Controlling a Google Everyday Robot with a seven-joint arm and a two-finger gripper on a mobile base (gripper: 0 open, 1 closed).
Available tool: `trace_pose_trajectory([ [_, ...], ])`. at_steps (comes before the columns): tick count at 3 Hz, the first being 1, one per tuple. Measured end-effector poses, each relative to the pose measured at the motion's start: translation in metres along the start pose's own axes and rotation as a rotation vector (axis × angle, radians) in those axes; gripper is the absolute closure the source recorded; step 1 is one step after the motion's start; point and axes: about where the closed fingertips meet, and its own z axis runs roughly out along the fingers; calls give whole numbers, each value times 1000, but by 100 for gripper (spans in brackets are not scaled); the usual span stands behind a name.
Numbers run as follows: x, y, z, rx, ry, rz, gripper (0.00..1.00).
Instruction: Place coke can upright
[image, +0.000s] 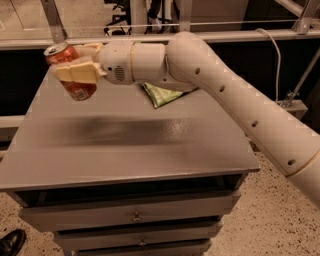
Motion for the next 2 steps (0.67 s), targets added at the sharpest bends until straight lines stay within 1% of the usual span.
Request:
trace_pose_trajectory([
  [1, 18, 4, -39, 24, 15, -72, 100],
  [2, 33, 6, -58, 32, 60, -85, 100],
])
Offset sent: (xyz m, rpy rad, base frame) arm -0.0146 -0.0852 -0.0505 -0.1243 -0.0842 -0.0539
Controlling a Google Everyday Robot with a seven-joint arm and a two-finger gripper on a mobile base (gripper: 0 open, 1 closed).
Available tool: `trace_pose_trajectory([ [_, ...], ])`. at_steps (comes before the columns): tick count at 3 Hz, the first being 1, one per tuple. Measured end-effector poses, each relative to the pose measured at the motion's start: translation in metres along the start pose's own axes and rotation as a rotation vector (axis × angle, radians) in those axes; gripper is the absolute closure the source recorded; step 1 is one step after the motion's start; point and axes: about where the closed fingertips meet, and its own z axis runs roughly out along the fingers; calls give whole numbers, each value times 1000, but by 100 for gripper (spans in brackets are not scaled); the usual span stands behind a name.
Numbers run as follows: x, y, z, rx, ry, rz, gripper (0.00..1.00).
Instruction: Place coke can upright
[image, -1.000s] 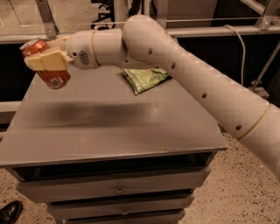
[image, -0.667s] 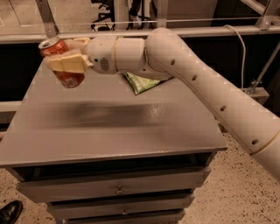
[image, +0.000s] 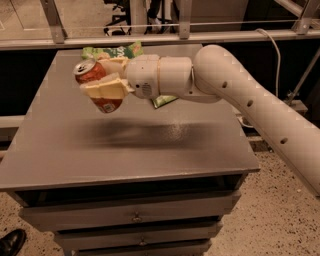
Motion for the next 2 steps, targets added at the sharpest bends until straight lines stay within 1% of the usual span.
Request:
trace_pose_trajectory([
  [1, 25, 8, -23, 26, 10, 40, 100],
  [2, 41, 16, -34, 40, 5, 78, 100],
])
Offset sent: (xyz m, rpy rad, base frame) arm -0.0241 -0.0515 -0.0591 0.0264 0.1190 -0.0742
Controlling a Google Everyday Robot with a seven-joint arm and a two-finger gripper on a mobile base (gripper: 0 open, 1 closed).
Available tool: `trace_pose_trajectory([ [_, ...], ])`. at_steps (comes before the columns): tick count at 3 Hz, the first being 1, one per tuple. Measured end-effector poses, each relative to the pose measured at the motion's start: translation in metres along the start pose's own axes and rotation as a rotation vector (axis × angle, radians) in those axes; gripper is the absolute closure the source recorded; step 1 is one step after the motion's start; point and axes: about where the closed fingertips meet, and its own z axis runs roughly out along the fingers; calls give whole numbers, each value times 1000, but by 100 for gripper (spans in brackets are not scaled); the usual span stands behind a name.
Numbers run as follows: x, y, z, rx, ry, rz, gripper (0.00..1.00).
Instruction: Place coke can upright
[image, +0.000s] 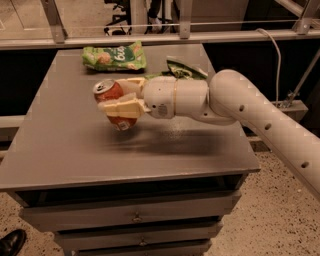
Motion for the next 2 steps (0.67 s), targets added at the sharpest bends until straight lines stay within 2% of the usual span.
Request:
trace_pose_trajectory([
  [1, 14, 8, -13, 21, 16, 45, 86],
  [2, 29, 19, -32, 59, 37, 93, 55],
])
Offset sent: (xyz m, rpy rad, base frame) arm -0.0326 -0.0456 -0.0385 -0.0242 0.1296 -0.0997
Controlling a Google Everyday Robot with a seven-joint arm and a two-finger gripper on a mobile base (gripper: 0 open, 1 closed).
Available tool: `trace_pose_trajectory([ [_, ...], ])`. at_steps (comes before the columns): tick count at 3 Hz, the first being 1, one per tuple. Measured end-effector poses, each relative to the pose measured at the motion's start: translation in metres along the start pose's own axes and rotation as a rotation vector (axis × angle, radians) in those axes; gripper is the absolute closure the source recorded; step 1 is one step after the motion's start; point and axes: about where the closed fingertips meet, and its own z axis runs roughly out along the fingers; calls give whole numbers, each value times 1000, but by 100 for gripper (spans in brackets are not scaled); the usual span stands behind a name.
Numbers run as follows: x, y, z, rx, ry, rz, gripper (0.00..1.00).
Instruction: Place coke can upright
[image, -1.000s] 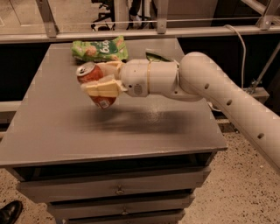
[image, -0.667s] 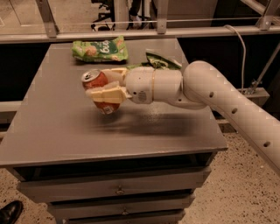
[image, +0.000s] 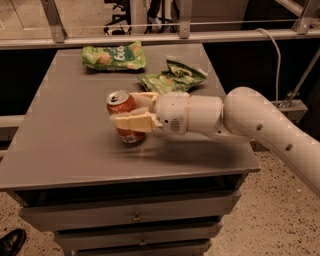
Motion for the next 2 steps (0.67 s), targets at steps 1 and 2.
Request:
trace_pose_trajectory([
  [1, 2, 1, -3, 6, 3, 6, 32],
  [2, 8, 4, -34, 45, 64, 38, 2],
])
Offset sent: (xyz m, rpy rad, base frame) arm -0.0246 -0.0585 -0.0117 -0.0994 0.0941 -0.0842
